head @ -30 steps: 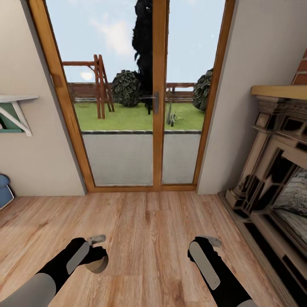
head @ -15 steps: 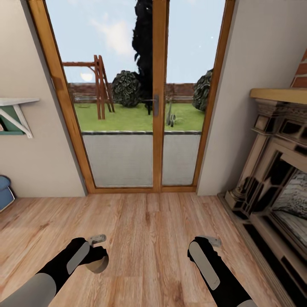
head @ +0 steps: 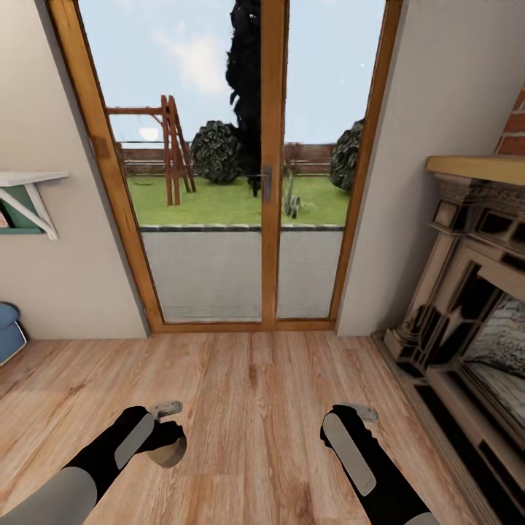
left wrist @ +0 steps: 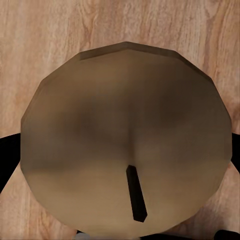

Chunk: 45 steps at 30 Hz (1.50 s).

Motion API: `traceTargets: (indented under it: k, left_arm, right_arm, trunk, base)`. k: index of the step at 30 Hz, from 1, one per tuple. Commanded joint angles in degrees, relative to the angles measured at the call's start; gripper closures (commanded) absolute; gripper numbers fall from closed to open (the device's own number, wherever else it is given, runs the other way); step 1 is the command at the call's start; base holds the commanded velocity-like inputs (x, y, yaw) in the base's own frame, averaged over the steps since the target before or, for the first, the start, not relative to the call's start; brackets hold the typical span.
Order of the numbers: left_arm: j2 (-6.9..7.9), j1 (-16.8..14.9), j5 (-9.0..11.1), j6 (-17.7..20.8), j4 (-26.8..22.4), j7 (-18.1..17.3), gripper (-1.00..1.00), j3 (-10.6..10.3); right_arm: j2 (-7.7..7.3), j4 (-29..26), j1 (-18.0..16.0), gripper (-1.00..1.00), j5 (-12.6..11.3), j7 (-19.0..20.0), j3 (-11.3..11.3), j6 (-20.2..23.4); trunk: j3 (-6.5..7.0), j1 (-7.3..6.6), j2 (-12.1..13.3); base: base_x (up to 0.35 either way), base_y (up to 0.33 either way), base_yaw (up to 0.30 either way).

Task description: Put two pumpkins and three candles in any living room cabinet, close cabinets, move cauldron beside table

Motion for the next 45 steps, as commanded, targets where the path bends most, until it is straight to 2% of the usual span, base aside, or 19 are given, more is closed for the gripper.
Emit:
traceTargets:
  k: [1,8,18,24,31,45]
  left_arm:
    - [0.08,0.0,0.5,0.1,-0.1,0.5,1.00,-0.4]
    - [0.20,0.0,0.6,0.1,-0.1,0.5,1.00,-0.4]
    - [0.24,0.0,0.7,0.1,-0.2,0.4,1.00,-0.3]
    - [0.48,0.0,0.8,0.0,-0.6,0.4,1.00,-0.1]
    - [0.50,0.0,0.9,0.0,-0.6,0.3,1.00,0.0]
    - [0.50,0.0,0.8,0.0,-0.6,0.3,1.00,-0.1]
  right_arm:
    - [-0.02,-0.1,-0.1,-1.00,-0.5,-0.6,0.1,0.3]
    - [-0.01,-0.1,-0.1,-1.00,-0.5,-0.6,0.1,-0.1]
    - [-0.01,-0.2,-0.1,-1.00,-0.6,-0.3,0.1,-0.8]
    - [-0.01,-2.3,-0.1,-1.00,-1.5,0.3,0.1,-1.0]
    - [-0.01,-2.6,-0.1,-1.00,-1.5,4.1,0.0,-1.0]
    - [-0.01,-2.6,-0.1,-1.00,-1.6,4.6,0.0,-1.0]
  trunk:
    - [0.12,-0.22,0.4]
    - [1.37,-1.76,3.2]
    - [1.37,-1.76,3.2]
    - [1.37,-1.76,3.2]
    - [1.37,-1.76,3.2]
    - [1.37,-1.76,3.2]
  base:
    - [0.000,0.000,0.000]
    - [0.000,0.000,0.000]
    - [0.000,0.000,0.000]
    - [0.000,0.000,-0.030]
    - [0.000,0.000,-0.228]
    - [0.000,0.000,-0.275]
